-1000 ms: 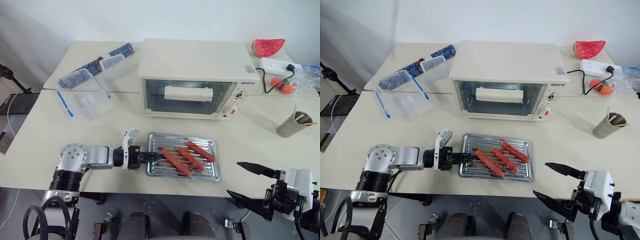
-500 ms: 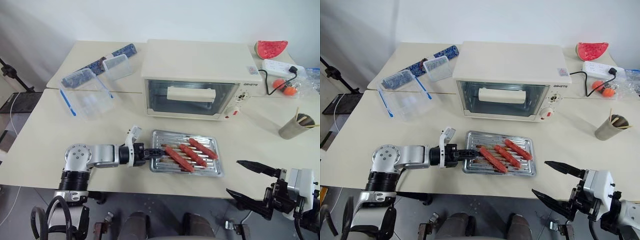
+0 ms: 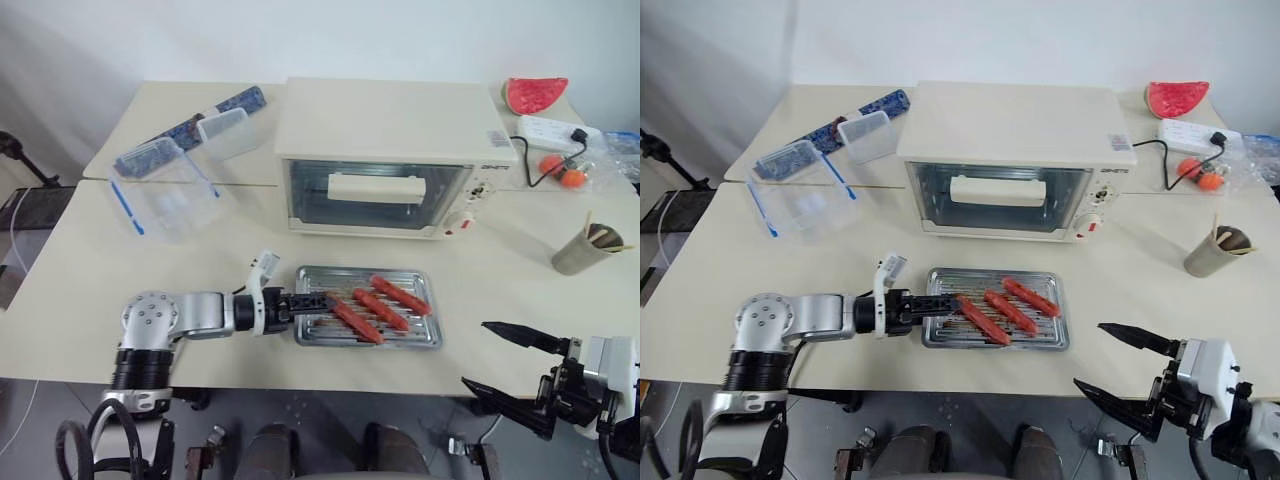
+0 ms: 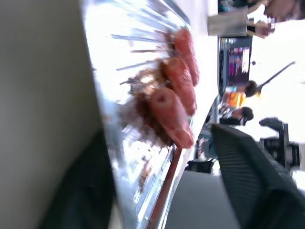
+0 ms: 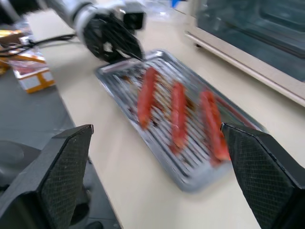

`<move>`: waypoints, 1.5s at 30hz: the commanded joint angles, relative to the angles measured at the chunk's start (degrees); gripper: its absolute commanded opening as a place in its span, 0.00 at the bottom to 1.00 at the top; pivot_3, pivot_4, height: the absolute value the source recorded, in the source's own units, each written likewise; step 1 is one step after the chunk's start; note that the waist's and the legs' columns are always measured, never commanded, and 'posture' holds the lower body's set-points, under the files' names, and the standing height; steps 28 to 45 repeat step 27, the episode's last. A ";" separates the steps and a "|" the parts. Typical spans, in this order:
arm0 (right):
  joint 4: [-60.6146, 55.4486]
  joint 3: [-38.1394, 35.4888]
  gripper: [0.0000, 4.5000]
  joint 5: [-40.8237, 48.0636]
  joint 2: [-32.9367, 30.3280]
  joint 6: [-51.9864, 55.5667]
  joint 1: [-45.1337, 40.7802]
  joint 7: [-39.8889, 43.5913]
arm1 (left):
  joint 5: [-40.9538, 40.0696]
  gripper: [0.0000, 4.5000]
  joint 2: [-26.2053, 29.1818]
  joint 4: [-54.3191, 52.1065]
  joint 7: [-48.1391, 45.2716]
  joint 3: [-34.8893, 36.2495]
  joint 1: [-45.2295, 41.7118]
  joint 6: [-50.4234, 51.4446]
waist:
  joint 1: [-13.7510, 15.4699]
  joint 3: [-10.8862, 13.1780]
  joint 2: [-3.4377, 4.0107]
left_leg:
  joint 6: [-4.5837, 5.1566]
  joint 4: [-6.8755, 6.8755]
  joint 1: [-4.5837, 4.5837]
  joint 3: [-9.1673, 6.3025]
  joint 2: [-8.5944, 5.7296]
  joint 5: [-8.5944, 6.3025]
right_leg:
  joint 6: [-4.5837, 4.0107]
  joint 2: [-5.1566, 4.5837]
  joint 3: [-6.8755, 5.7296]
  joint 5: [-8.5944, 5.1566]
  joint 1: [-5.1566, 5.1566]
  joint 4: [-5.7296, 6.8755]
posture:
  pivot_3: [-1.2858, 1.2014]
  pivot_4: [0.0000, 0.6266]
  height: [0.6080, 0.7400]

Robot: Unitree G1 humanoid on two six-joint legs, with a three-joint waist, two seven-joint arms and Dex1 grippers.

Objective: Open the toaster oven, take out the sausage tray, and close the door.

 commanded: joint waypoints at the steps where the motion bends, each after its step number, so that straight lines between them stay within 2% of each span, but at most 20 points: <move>1: 0.16 -1.53 1.00 1.65 -0.71 -0.77 -0.86 0.74 | 10.14 0.99 7.93 -8.47 -13.68 -1.04 4.48 -6.03 | -0.70 0.00 0.02 | -0.03 -0.09 0.04 0.05 0.03 -0.01 | -0.03 0.03 0.02 -0.02 -0.03 0.01 | 0.52 0.24 1.00; 2: 0.33 -1.43 1.00 1.97 -0.75 -0.53 -1.42 0.73 | 13.56 0.99 10.59 -10.59 -18.50 -1.44 6.15 -9.52 | -1.37 0.00 0.03 | -0.06 -0.14 0.04 0.07 0.05 0.00 | -0.06 0.05 0.02 -0.03 -0.06 0.00 | 0.52 0.24 1.00; 4: 0.66 -1.27 1.00 2.81 -0.96 0.02 -2.86 0.71 | 22.62 0.99 17.81 -15.41 -34.13 -3.27 10.99 -20.89 | -1.89 0.00 0.03 | -0.12 -0.35 0.10 0.13 0.09 0.02 | -0.11 0.09 0.03 -0.06 -0.09 0.02 | 0.52 0.24 1.00; 6: 1.05 -1.52 1.00 5.29 -1.56 1.06 -5.04 1.22 | 28.03 0.99 24.37 -13.94 -47.31 -1.25 15.63 -29.09 | -2.06 0.00 0.03 | -0.18 -0.61 0.14 0.35 0.15 0.03 | -0.23 0.10 0.07 -0.12 -0.27 -0.10 | 0.52 0.24 1.00; 9: 2.31 -1.96 1.00 6.86 -1.89 1.51 -7.42 1.27 | 32.44 0.99 27.22 -7.87 -55.24 2.32 17.47 -36.71 | -1.52 0.02 0.05 | -0.19 -0.72 -0.10 0.60 0.20 0.03 | -0.37 0.10 0.09 -0.20 -0.78 -0.03 | 0.52 0.24 1.00; 13: 4.24 0.06 1.00 7.21 -5.44 2.78 -9.53 6.38 | 44.56 0.99 29.78 -2.47 -69.52 7.92 22.81 -60.48 | -1.44 0.02 0.04 | -0.12 -0.63 -0.70 0.86 0.23 0.06 | -0.36 0.10 -0.09 -0.20 -1.15 0.12 | 0.52 0.24 1.00; 18: 7.61 2.37 1.00 6.48 -7.93 2.16 -16.01 9.64 | 50.56 0.99 26.43 -4.16 -69.80 13.45 29.64 -72.47 | -1.58 0.03 0.02 | 0.24 -0.65 -0.62 1.44 0.25 -0.19 | -0.15 -0.11 -0.53 -0.08 -1.18 -0.01 | 0.52 0.24 1.00; 22: 9.70 3.23 1.00 5.88 -8.40 2.09 -18.27 11.72 | 50.87 0.99 21.98 -4.52 -70.45 16.89 31.14 -79.81 | -1.56 0.08 -0.11 | 0.36 -0.54 -0.63 1.51 0.26 -0.31 | 0.07 -0.17 -0.75 0.05 -1.17 -0.02 | 0.52 0.24 1.00; 27: 10.03 3.76 1.00 5.48 -8.51 3.02 -19.71 11.64 | 48.70 0.99 20.61 -8.32 -70.44 19.58 34.34 -77.87 | -1.48 0.10 -0.15 | 0.36 -0.32 -0.66 1.43 0.29 -0.34 | 0.09 -0.18 -0.82 0.06 -1.09 0.03 | 0.52 0.24 1.00; 45: 10.03 3.76 1.00 5.48 -8.51 3.02 -19.71 11.64 | 48.70 0.99 20.61 -8.32 -70.44 19.58 34.34 -77.87 | -1.48 0.10 -0.15 | 0.36 -0.32 -0.66 1.43 0.29 -0.34 | 0.09 -0.18 -0.82 0.06 -1.09 0.03 | 0.52 0.24 1.00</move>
